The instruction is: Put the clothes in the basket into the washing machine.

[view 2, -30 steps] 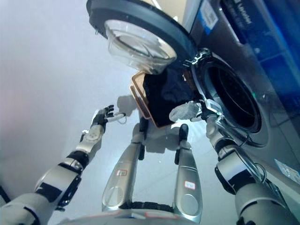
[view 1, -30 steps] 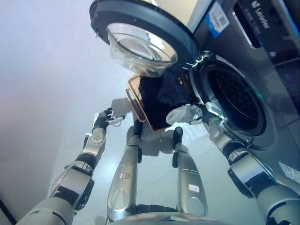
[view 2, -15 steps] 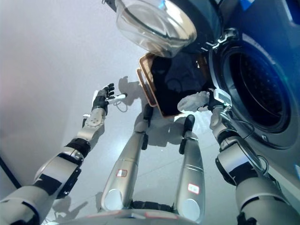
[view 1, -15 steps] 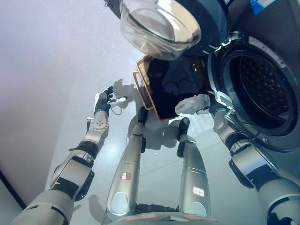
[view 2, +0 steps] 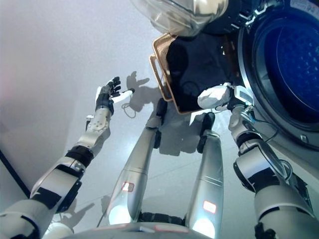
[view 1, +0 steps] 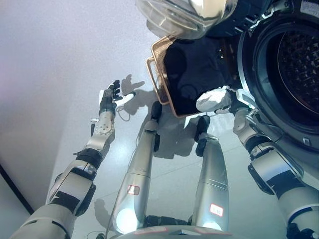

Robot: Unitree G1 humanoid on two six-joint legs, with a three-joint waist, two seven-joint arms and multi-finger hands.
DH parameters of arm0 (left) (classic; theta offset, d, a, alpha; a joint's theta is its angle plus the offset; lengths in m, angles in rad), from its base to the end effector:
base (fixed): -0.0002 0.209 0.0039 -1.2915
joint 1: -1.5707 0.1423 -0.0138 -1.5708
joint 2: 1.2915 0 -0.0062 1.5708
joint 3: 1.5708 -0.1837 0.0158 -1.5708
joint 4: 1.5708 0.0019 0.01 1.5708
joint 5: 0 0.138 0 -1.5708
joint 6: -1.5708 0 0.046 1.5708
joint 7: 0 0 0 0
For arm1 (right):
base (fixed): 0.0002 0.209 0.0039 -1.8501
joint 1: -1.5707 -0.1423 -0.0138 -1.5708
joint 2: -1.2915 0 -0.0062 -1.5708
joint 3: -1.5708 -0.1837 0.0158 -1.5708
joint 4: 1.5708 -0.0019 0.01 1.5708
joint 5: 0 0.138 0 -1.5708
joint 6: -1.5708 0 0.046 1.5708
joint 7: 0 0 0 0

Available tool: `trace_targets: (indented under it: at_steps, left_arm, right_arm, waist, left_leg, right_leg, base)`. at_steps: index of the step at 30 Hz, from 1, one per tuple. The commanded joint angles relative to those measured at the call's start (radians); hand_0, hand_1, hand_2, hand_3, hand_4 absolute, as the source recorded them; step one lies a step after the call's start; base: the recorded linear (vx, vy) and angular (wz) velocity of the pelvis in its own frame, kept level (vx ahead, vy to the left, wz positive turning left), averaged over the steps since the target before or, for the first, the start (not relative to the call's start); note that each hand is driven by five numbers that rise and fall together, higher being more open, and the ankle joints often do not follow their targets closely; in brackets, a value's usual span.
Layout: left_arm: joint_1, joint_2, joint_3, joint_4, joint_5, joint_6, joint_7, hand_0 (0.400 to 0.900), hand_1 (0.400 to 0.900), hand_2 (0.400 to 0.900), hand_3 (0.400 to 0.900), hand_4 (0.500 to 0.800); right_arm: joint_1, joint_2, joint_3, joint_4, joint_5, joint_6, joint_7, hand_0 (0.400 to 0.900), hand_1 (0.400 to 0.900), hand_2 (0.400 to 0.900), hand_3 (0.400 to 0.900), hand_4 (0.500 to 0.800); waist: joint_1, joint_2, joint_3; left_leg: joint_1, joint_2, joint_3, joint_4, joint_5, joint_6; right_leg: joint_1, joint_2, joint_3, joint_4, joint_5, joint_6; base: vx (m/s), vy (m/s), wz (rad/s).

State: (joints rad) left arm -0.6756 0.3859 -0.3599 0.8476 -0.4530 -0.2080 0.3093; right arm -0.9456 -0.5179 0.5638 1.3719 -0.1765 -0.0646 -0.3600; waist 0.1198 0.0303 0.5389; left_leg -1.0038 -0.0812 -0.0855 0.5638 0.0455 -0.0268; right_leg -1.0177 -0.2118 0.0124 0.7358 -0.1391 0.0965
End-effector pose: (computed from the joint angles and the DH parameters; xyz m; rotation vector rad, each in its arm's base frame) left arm 0.3159 0.1856 0.0722 0.1439 0.0137 0.1865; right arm 0.3290 -0.2555 0.0881 -1.1230 0.2423 -0.2984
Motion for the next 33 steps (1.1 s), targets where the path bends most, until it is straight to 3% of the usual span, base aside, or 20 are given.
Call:
trace_targets:
  at_steps: [1,5,22,23,33]
  left_arm:
    - [0.016,0.018,0.041,0.006,-0.019,-0.058,0.031,0.9,0.9,0.9,0.9,0.8]
    - [0.012,0.014,0.035,0.028,-0.023,-0.054,0.034,0.9,0.9,0.9,0.9,0.8]
    - [0.007,-0.004,0.036,0.072,-0.035,-0.054,0.038,0.9,0.9,0.9,0.9,0.8]
    - [0.005,-0.009,0.035,0.083,-0.034,-0.052,0.035,0.9,0.9,0.9,0.9,0.8]
    - [0.033,-0.027,0.066,0.234,-0.022,-0.042,0.018,0.9,0.9,0.9,0.9,0.8]
  right_arm:
    - [0.003,-0.076,0.006,-0.004,0.024,-0.001,-0.01,0.4,0.4,0.4,0.4,0.5]
    - [-0.003,-0.073,0.007,-0.006,0.031,-0.004,-0.016,0.4,0.4,0.4,0.4,0.5]
    - [0.018,-0.041,-0.033,-0.018,0.1,-0.018,-0.018,0.4,0.4,0.4,0.4,0.5]
    - [0.028,-0.034,-0.054,-0.019,0.128,-0.024,-0.018,0.4,0.4,0.4,0.4,0.5]
    - [0.154,0.044,-0.192,-0.098,0.362,-0.095,0.006,0.4,0.4,0.4,0.4,0.5]
  waist:
    - [-0.002,0.049,-0.027]
    - [-0.003,0.048,-0.032]
    - [-0.007,0.026,-0.063]
    - [-0.007,0.026,-0.067]
    - [-0.035,-0.017,-0.097]
  left_leg:
    - [-0.072,-0.002,-0.038,0.094,-0.065,-0.028]
    - [-0.092,-0.008,-0.033,0.151,-0.118,-0.026]
    - [-0.043,-0.012,-0.035,0.112,-0.115,-0.019]
    - [-0.038,-0.011,-0.035,0.08,-0.073,-0.016]
    - [0.178,0.019,-0.033,-0.075,-0.039,-0.024]
  right_leg:
    - [0.065,-0.052,0.035,-0.019,0.049,0.03]
    - [0.044,-0.058,0.046,0.033,0.002,0.03]
    - [0.09,-0.057,0.027,-0.003,0.0,0.03]
    - [0.095,-0.056,0.021,-0.033,0.038,0.027]
    - [0.327,-0.039,-0.015,-0.231,0.1,0.039]
  base:
    - [0.0,0.0,0.0]
    - [0.05,-0.005,0.01]
    - [0.0,0.001,0.0]
    - [-0.04,0.018,-0.04]
    - [0.07,-0.009,-0.08]
